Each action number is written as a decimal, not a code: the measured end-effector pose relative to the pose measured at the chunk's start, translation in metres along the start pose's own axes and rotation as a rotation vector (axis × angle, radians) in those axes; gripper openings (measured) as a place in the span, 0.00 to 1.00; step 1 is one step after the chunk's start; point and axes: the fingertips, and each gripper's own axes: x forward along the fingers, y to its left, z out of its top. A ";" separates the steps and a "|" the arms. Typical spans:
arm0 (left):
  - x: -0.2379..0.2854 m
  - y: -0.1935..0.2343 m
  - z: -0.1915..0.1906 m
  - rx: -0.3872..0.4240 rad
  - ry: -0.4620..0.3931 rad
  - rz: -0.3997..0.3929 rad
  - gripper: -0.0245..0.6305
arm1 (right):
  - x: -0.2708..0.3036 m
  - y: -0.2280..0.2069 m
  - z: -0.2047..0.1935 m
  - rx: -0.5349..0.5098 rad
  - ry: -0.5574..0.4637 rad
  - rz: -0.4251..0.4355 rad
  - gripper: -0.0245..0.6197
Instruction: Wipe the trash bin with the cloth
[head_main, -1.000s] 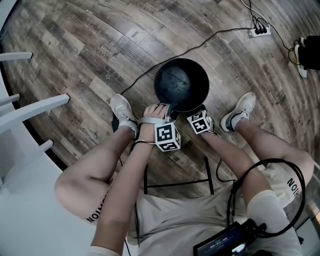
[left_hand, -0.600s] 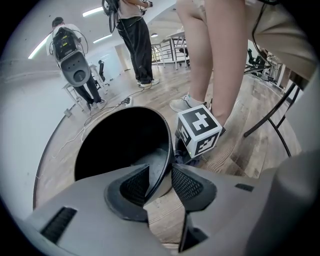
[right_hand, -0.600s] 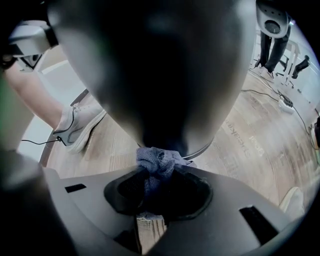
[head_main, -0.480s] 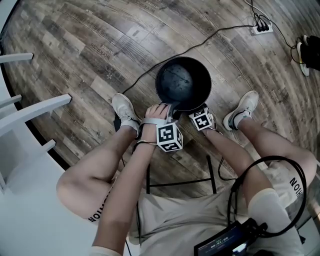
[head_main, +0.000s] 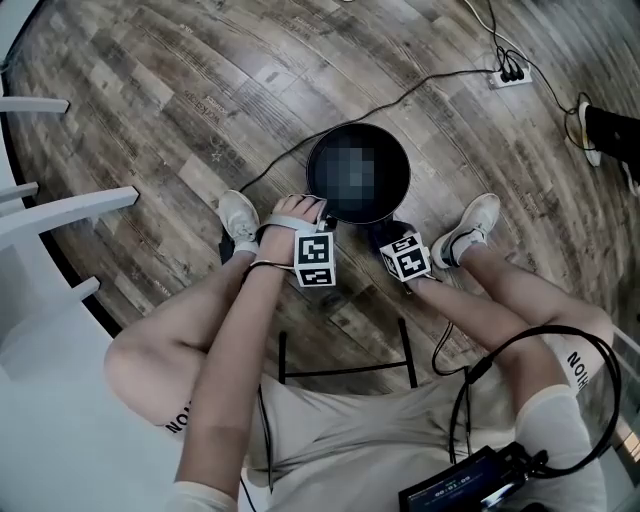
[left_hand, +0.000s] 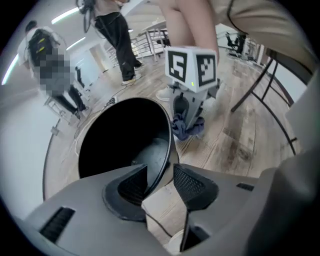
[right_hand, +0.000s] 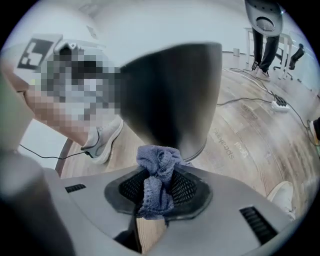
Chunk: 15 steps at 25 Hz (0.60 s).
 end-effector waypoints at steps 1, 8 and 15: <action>0.000 0.001 -0.003 0.044 0.009 0.010 0.30 | -0.007 0.005 0.005 -0.006 -0.010 0.007 0.20; 0.003 0.002 -0.006 0.051 0.029 0.003 0.28 | -0.057 0.053 0.041 -0.038 -0.087 0.081 0.20; 0.006 -0.001 0.000 -0.015 0.064 -0.002 0.28 | -0.086 0.082 0.067 -0.048 -0.138 0.120 0.20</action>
